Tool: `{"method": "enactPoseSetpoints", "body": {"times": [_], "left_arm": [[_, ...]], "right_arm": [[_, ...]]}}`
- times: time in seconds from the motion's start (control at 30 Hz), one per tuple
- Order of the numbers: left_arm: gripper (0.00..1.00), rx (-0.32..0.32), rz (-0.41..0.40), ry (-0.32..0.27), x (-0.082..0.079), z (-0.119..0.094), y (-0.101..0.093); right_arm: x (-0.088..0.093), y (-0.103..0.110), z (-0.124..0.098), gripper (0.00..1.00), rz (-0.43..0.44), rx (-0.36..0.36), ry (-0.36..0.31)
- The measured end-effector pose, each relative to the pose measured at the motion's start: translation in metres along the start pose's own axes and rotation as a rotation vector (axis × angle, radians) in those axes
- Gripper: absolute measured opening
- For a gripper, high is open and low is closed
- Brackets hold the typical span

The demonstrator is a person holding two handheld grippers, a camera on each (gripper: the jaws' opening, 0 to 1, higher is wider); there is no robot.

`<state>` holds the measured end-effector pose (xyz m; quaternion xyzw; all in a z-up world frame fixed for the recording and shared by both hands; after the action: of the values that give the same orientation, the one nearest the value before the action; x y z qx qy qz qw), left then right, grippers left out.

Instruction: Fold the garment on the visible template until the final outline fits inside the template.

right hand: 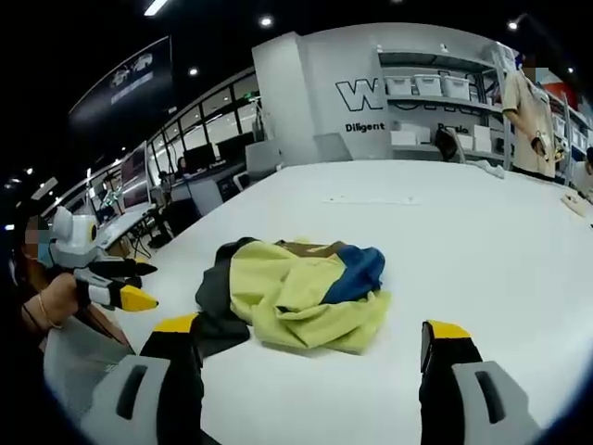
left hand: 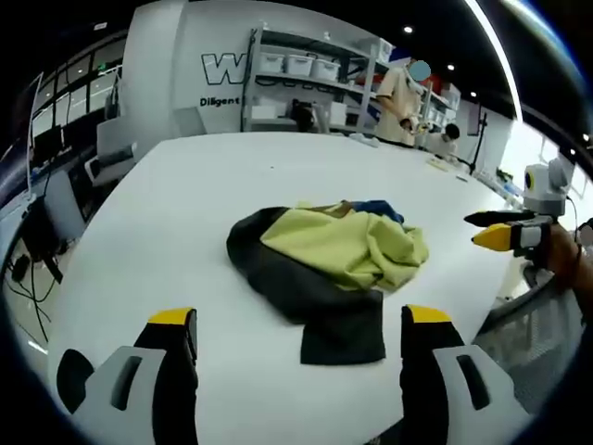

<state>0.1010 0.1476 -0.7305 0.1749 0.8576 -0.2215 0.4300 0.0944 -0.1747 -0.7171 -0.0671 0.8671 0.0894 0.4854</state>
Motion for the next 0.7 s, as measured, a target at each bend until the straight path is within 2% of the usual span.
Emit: {"method": "enactPoseSetpoints", "body": {"times": [0.7], "left_arm": [[0.84,-0.020,-0.020,-0.007,0.0005,-0.0029,0.0034]], "right_arm": [[0.0021,0.0022,0.0004,0.98,-0.023,-0.005,0.016]]}}
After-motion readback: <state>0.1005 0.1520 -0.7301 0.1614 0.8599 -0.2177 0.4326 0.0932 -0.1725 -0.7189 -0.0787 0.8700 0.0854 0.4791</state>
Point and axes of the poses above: the point that each gripper's makers call its tool centre point, and the gripper's own axes: z roughly forward along the fingers, y roughly to its left, x roughly out of its underside, the point moved 10 cm from there along -z, roughly backward along the fingers, and after that the axes turned 10 degrees about x, right-handed, at the moved point
